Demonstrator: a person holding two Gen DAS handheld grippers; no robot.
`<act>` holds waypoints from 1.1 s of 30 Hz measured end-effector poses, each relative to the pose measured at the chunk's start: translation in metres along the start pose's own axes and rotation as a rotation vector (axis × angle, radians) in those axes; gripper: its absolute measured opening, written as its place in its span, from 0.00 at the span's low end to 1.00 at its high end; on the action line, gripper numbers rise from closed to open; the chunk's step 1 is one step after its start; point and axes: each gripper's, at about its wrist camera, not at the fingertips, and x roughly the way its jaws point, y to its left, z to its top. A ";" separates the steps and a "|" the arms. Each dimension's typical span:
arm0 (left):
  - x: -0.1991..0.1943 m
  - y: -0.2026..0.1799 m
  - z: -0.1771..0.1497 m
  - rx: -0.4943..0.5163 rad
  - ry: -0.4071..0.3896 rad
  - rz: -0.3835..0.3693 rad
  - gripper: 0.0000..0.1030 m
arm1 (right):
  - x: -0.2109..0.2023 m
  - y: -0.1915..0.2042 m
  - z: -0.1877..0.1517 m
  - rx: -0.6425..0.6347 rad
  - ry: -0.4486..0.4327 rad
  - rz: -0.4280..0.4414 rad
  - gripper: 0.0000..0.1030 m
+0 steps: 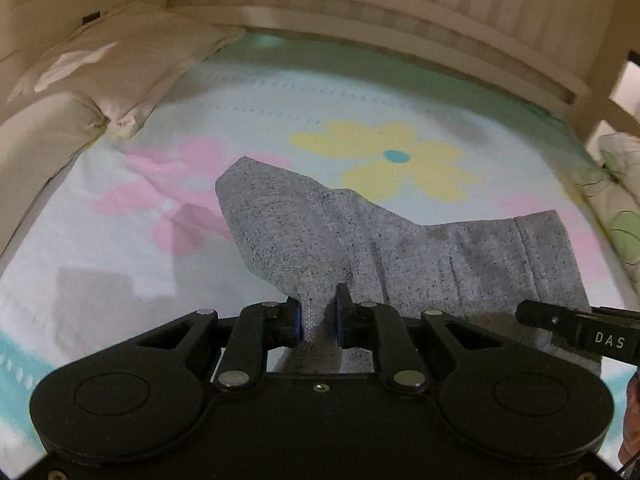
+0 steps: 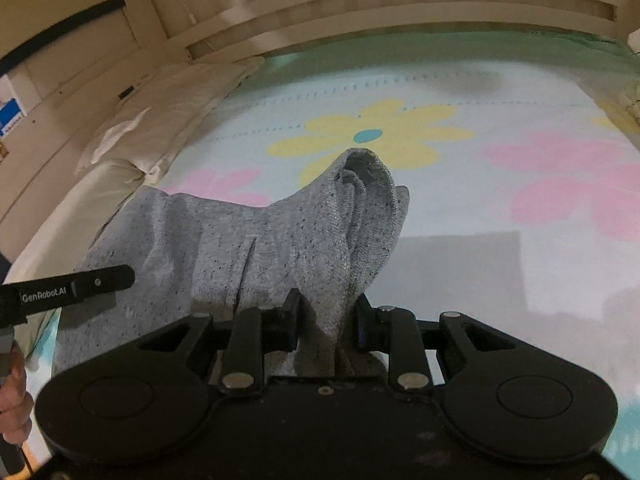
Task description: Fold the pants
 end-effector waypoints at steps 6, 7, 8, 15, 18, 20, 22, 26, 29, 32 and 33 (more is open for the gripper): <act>0.042 0.027 -0.001 -0.070 0.097 0.035 0.28 | 0.058 0.012 0.008 -0.012 0.033 -0.026 0.26; 0.050 0.032 -0.004 -0.062 0.132 0.086 0.27 | 0.067 0.010 0.008 -0.017 0.047 -0.040 0.30; 0.056 0.036 -0.006 -0.061 0.163 0.148 0.25 | 0.080 0.011 0.011 -0.009 0.070 -0.074 0.34; 0.022 0.033 -0.009 0.026 0.064 0.203 0.21 | 0.078 -0.004 0.017 0.037 0.027 -0.271 0.36; 0.011 0.018 -0.008 0.088 0.039 0.187 0.23 | 0.061 -0.004 0.013 0.030 0.004 -0.216 0.36; 0.005 0.009 -0.010 0.085 0.053 0.164 0.24 | 0.052 -0.001 0.010 0.033 0.003 -0.148 0.36; 0.003 0.006 -0.014 0.046 0.080 0.117 0.28 | 0.054 0.007 0.012 0.026 0.025 -0.091 0.36; 0.023 -0.002 -0.039 0.019 0.235 0.105 0.28 | 0.061 0.011 -0.008 -0.039 0.176 -0.139 0.33; 0.026 -0.006 -0.050 0.047 0.273 0.156 0.28 | 0.067 0.008 -0.022 -0.075 0.249 -0.216 0.34; 0.002 -0.014 -0.044 0.046 0.185 0.152 0.27 | 0.049 0.011 -0.020 -0.080 0.224 -0.206 0.34; -0.008 -0.017 -0.042 0.039 0.157 0.149 0.27 | 0.037 0.014 -0.018 -0.081 0.191 -0.192 0.34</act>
